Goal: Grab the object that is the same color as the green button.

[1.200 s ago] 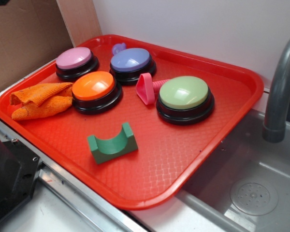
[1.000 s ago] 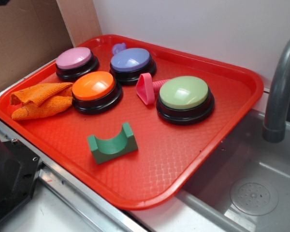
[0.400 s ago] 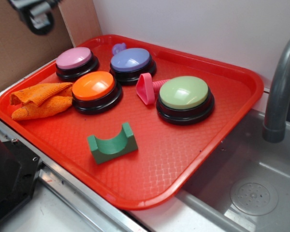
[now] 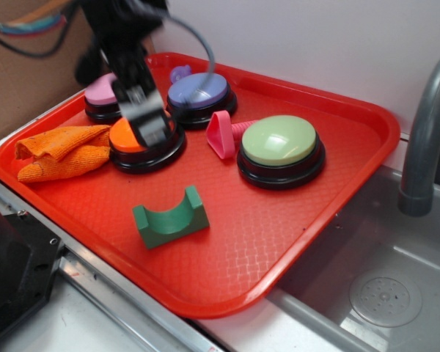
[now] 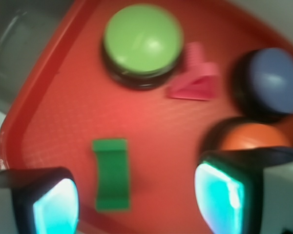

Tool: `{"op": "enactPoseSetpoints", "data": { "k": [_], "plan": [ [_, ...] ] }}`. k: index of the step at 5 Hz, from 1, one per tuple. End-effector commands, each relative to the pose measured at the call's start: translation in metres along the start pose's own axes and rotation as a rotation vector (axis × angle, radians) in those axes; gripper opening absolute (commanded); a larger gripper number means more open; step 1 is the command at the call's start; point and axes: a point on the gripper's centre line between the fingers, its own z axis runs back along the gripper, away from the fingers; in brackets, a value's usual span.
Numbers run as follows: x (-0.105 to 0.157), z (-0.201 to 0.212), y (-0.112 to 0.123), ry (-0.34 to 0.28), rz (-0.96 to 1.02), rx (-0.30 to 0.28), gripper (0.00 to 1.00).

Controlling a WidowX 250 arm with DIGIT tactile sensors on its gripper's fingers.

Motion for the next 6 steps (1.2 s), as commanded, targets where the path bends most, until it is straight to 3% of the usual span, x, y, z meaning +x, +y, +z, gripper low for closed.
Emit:
{"op": "enactPoseSetpoints", "data": {
  "k": [1,3,4,6],
  "plan": [
    [0.010,-0.055,-0.026,-0.032,-0.041,-0.140,1.00],
    [0.007,-0.079,-0.023,0.066,-0.005,-0.085,1.00],
    [0.008,-0.081,-0.024,0.088,-0.003,-0.031,0.00],
    [0.008,-0.071,-0.021,0.088,0.010,-0.032,0.00]
  ]
}}
